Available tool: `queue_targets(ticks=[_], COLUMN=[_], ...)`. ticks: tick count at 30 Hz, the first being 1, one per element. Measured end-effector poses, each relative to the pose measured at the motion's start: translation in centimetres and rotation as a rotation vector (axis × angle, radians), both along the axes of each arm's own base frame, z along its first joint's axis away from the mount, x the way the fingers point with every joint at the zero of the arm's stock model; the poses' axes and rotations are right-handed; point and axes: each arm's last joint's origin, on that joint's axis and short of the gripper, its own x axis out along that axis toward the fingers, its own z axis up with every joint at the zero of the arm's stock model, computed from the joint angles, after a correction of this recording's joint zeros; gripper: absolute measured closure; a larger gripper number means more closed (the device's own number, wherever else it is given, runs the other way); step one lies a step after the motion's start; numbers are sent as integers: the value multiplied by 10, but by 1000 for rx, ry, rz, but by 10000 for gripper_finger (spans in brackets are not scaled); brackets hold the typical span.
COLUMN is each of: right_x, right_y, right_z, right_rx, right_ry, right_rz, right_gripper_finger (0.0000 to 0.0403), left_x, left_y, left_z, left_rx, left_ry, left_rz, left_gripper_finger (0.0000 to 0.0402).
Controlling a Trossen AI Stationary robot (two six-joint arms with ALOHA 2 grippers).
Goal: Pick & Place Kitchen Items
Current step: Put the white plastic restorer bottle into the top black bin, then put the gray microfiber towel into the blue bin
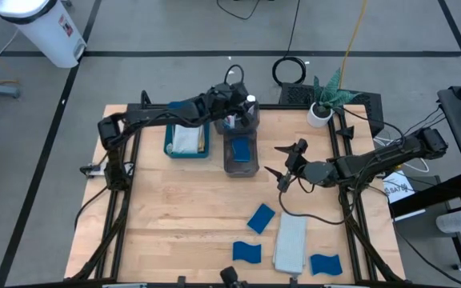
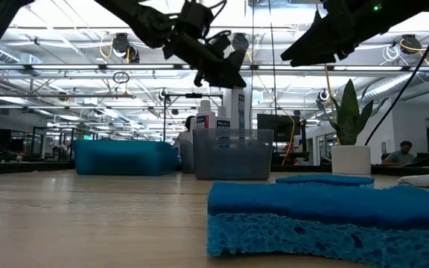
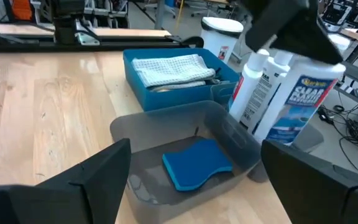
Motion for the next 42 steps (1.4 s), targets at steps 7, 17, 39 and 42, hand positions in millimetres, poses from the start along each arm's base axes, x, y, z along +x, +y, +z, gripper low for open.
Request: queue_targets(ticks=[7, 17, 39, 42], right_x=[0, -1, -1, -1], right_y=[0, 0, 0, 0], right_z=[-1, -2, -2, -2], right_rx=[-3, -10, -10, -10], right_ry=[11, 20, 23, 24], right_rz=[0, -2, 0, 0], right_gripper_finger=[71, 71, 71, 71], left_x=[5, 8, -7, -17], left_y=[13, 16, 6, -2], left_z=[-26, -38, -6, 13], left_rx=[-55, -81, -77, -75], left_ry=[22, 33, 52, 54], left_rz=[33, 30, 23, 16], left_gripper_finger=[284, 284, 89, 76])
